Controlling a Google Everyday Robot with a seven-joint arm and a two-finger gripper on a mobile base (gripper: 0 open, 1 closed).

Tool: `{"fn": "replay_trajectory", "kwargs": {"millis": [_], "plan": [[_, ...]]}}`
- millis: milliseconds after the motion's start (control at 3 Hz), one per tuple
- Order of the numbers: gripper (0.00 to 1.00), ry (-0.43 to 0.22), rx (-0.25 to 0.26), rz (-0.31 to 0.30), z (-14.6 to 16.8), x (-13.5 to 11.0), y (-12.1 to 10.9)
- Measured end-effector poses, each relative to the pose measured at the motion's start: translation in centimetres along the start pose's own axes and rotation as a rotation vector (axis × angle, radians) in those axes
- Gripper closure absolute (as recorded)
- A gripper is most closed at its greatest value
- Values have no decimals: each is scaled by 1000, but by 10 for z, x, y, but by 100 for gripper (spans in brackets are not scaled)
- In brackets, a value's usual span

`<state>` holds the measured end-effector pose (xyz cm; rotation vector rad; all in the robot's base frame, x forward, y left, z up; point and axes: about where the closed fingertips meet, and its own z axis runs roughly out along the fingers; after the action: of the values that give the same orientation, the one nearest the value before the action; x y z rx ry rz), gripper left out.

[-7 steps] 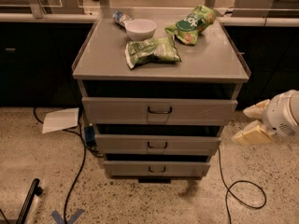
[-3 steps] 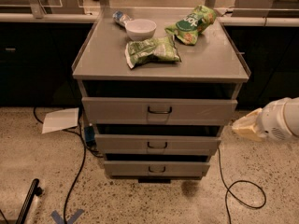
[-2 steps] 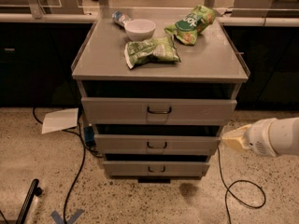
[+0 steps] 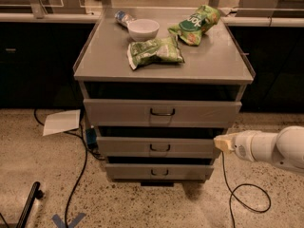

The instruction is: Open bottom drawer

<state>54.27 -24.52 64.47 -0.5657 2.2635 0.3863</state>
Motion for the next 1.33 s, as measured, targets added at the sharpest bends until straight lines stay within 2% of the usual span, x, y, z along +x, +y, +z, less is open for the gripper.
{"fn": "replay_trajectory", "kwargs": {"millis": [667,1000,1333], "plan": [[100,-3,11,15,14,11,0],[100,40,28,128,57,59,4],[100,53,60,243,103,115,14]]}}
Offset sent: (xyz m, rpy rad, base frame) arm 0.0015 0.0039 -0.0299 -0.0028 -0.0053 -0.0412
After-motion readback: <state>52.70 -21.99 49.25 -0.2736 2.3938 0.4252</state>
